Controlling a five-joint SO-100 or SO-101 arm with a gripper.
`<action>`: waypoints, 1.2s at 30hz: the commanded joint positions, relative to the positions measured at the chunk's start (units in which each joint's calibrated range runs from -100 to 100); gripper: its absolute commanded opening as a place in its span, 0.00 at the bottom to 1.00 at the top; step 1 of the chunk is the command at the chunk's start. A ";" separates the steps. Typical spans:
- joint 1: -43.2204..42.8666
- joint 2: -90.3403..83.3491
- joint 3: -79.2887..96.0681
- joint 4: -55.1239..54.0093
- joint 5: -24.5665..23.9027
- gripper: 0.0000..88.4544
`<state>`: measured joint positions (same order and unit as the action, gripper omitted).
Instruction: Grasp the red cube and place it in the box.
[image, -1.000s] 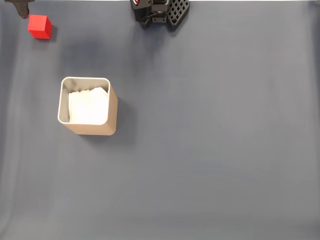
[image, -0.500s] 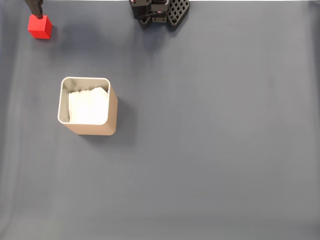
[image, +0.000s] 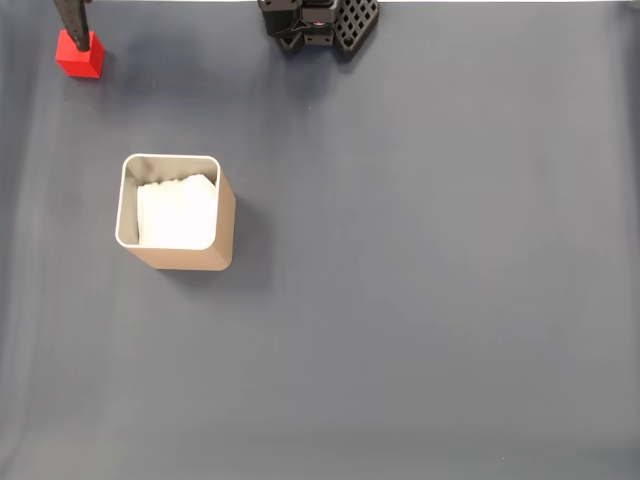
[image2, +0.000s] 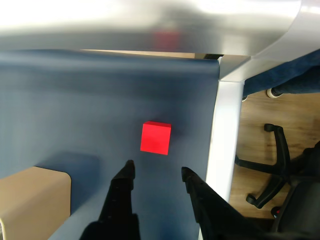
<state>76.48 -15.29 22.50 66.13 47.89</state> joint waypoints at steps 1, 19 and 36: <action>-0.19 -3.18 0.11 -1.41 -0.68 0.36; -1.04 -2.93 7.31 -11.92 -2.20 0.44; -2.82 -0.50 10.41 -19.31 -4.25 0.48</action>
<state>74.37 -15.74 33.06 48.09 43.88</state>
